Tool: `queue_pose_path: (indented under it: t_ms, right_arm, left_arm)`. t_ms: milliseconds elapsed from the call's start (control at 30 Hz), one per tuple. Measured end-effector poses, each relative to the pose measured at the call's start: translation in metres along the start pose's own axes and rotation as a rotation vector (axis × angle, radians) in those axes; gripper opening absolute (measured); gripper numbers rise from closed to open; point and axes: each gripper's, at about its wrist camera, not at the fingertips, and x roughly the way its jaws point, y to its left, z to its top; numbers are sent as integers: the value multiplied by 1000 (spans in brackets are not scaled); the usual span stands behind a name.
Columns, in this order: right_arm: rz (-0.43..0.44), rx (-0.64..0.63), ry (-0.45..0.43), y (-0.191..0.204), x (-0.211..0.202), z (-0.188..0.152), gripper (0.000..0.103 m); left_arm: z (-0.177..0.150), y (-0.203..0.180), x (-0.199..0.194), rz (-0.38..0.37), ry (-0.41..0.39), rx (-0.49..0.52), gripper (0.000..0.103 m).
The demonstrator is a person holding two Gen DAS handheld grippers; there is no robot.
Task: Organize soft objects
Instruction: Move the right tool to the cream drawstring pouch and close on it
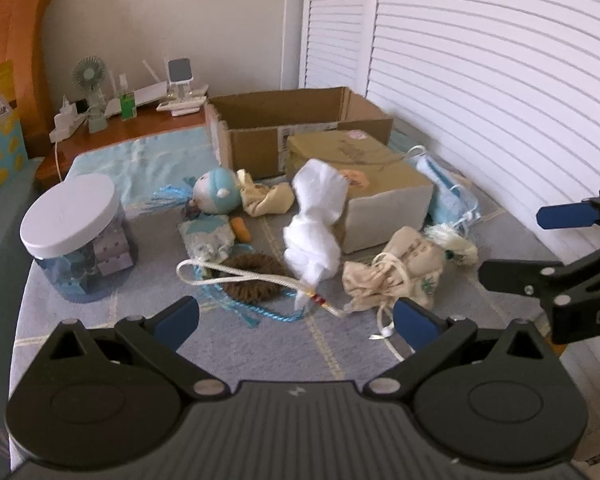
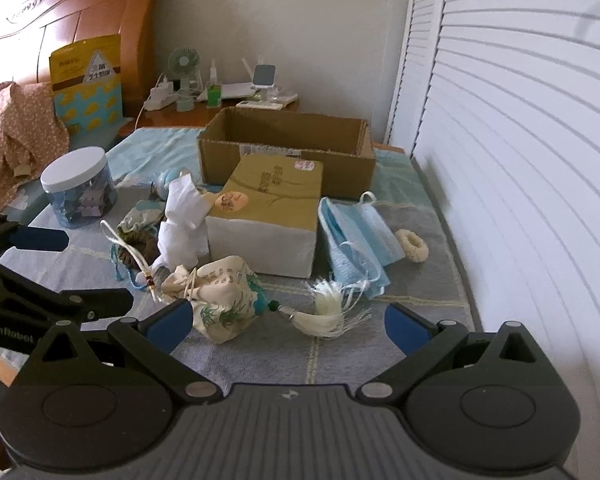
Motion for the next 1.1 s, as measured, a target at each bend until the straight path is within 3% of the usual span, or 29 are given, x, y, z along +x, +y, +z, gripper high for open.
queue_pose_path:
  t_ms: [467,900,1033,1100]
  right_arm:
    - [65,-46,70,32,41,10,103]
    - [16,-77,124,53,82,14,103]
    - [11,-97,128,56,82,13,95]
    - [22,-101,120,55,80,13,86]
  left_arm:
    - [-15,38,3,75,16,-33,102]
    - [-18,60,8,66,22,-89,102]
    - [-18,61,10,73,28,-89,102]
    - [-17,59,10,74,29,-83,102]
